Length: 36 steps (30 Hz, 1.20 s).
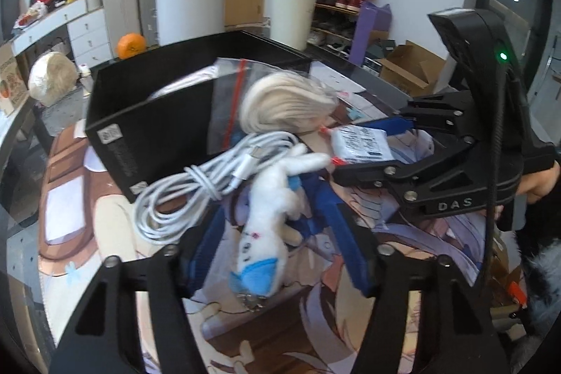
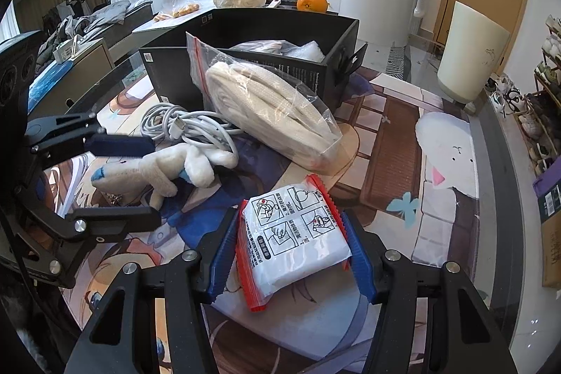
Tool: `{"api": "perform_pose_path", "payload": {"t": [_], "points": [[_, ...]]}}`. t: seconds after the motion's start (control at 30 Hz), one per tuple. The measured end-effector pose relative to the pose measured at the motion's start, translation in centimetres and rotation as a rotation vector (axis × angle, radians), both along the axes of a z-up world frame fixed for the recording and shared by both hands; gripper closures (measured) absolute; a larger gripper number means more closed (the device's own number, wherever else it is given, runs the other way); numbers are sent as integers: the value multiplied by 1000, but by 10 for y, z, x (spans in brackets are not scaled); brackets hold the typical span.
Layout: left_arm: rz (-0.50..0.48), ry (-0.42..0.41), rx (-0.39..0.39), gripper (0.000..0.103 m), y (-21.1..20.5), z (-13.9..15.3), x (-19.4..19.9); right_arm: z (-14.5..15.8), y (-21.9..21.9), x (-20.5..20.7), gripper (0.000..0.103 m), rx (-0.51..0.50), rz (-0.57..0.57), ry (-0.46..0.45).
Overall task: Organize soft objects
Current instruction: 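Close the right tool on the red-edged white packet while the left tool grasps the white plush bunny, then lift the packet and the bunny and carry both over the black box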
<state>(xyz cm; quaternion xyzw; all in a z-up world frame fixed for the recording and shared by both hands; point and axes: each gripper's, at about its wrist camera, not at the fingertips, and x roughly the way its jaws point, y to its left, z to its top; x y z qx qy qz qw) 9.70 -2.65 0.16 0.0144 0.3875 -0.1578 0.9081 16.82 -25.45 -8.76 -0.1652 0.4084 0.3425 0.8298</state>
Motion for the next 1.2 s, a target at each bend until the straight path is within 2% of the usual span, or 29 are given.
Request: {"api": "perform_pose_path", "payload": {"t": [0.13, 0.3, 0.43, 0.5, 0.6, 0.8, 1.2], "points": [[-31, 24, 7, 48, -5, -3, 0, 0, 0, 0, 45, 3, 3, 3], [-20, 59, 34, 51, -8, -7, 5, 0, 2, -1, 45, 7, 8, 5], [-10, 59, 35, 72, -7, -7, 8, 0, 3, -1, 45, 8, 12, 5], [-6, 56, 26, 77, -6, -6, 7, 0, 3, -2, 45, 8, 12, 2], [-8, 56, 2, 78, -3, -6, 9, 0, 2, -4, 45, 9, 13, 0], [-17, 17, 3, 78, -1, -1, -1, 4, -4, -12, 46, 15, 19, -13], [2, -69, -61, 78, 13, 22, -24, 39, -8, -40, 46, 78, 41, -95]]}}
